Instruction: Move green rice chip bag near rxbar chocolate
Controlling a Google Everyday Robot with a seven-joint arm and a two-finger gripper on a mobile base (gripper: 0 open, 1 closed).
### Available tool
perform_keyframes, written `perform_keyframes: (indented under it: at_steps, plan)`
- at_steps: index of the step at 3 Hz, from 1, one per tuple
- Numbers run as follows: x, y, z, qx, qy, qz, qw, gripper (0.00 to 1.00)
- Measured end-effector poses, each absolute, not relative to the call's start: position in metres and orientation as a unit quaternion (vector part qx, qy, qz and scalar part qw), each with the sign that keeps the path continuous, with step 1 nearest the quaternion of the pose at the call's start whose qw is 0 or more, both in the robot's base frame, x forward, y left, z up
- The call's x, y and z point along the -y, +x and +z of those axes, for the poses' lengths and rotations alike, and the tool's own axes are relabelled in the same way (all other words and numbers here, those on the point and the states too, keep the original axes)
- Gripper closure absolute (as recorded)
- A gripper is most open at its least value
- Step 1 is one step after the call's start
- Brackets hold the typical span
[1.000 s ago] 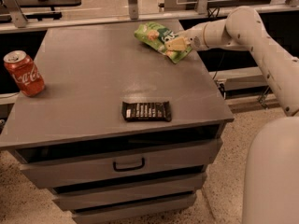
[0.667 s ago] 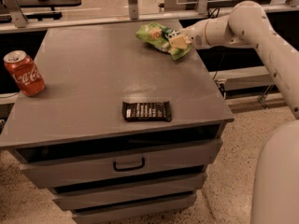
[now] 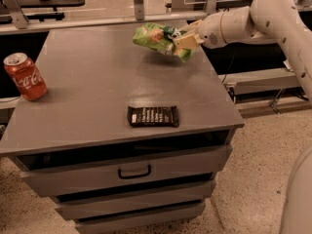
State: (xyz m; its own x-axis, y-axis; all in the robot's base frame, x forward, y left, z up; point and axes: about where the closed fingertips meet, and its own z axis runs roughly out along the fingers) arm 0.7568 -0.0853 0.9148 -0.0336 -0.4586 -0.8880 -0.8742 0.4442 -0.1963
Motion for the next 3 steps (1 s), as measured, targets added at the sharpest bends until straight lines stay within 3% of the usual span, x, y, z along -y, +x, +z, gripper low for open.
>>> perform_keyframes:
  at_steps: [3]
  plan:
    - [0.061, 0.638, 0.893, -0.616, -0.602, 0.293, 0.415, 1.00]
